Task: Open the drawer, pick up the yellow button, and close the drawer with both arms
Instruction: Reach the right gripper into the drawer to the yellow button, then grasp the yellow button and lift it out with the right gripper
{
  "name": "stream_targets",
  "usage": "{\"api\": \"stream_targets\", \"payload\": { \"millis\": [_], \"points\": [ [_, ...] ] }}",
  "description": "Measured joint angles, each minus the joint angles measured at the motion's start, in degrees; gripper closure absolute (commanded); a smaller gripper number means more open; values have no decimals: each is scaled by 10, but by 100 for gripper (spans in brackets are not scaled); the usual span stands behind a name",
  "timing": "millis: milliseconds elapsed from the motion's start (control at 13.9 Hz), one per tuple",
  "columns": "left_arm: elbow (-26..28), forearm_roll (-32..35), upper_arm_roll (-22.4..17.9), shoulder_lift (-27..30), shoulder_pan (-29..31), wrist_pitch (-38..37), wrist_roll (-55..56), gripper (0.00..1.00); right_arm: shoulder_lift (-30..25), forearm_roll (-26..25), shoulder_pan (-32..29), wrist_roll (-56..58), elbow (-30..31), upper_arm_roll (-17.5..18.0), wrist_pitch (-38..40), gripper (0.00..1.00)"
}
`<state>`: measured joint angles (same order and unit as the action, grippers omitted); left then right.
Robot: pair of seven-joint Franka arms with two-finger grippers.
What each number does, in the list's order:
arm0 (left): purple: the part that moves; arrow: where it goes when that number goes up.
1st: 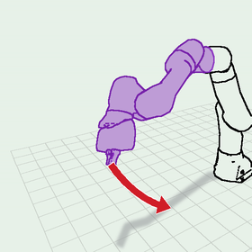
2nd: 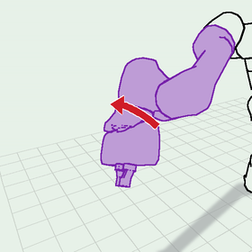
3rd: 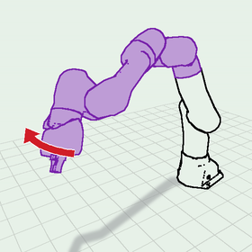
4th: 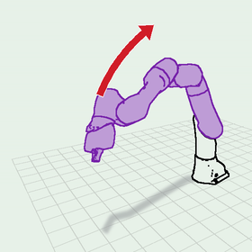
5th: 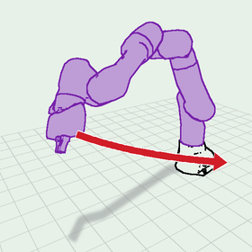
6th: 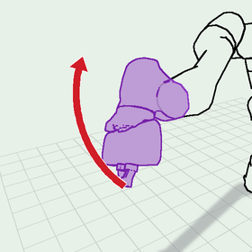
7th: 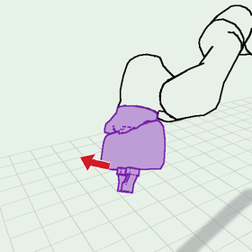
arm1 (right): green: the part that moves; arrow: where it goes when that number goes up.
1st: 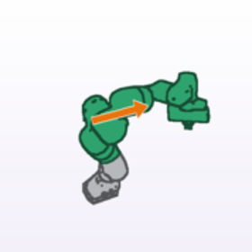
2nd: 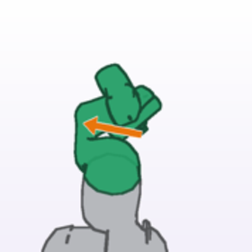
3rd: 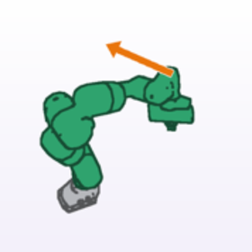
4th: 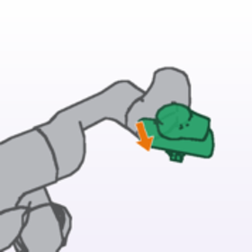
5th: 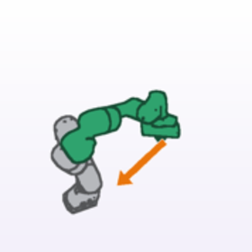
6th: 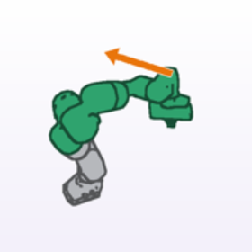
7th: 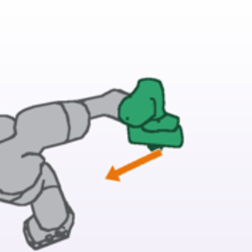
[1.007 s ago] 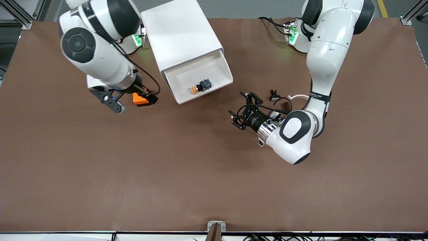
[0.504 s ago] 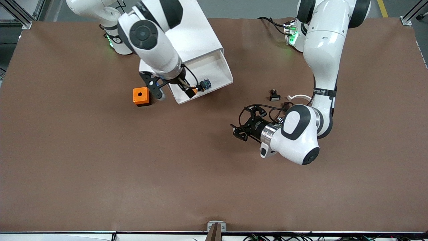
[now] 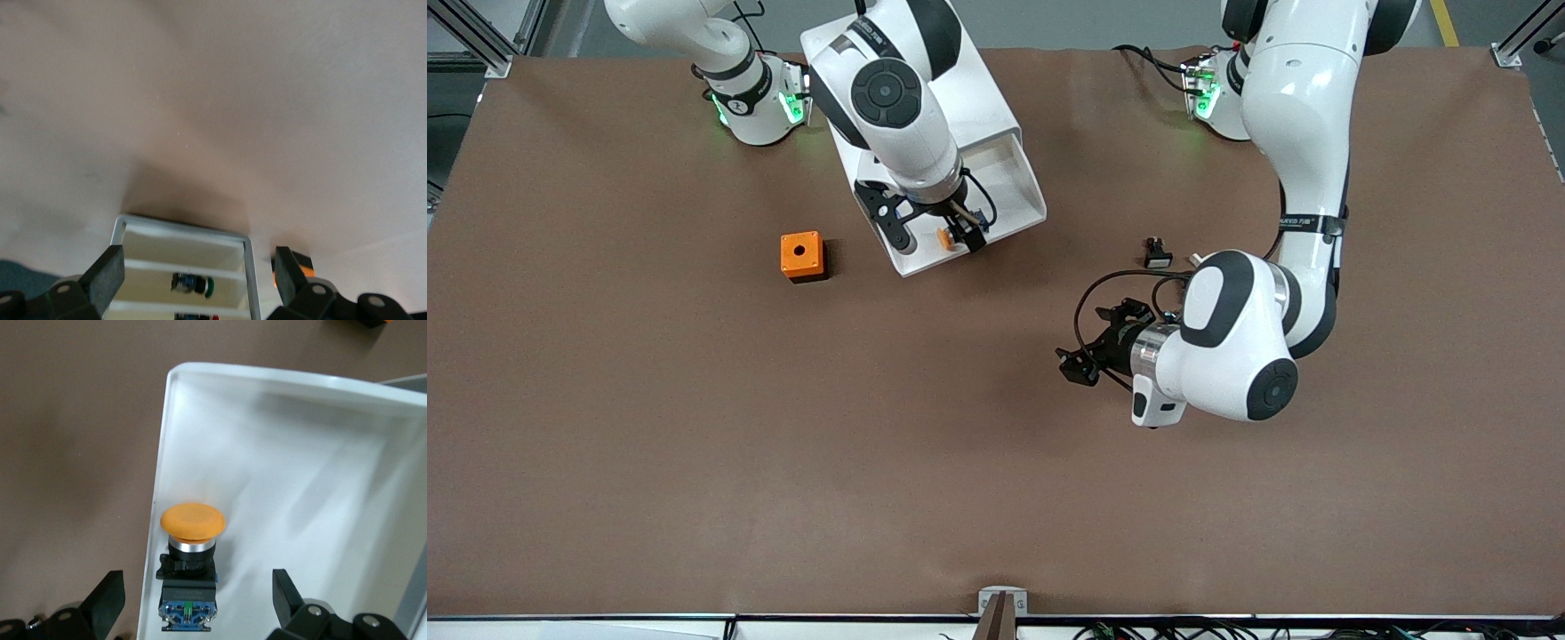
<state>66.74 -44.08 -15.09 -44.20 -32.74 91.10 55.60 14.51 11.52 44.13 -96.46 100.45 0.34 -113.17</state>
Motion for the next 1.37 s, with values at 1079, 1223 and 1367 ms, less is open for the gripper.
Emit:
{"api": "stream_targets", "payload": {
  "millis": [1079,1223,1367],
  "points": [
    [1,67,-5,21,-31,118,-30,1,2,-1,18,-1,21,-9,-31,96],
    [1,67,-5,21,-31,120,-30,1,-1,-2,16,-1,16,-11,-32,97],
    [1,67,-5,21,-31,121,-30,1,-3,-2,2,11,-2,-14,-20,97]
  ]
}}
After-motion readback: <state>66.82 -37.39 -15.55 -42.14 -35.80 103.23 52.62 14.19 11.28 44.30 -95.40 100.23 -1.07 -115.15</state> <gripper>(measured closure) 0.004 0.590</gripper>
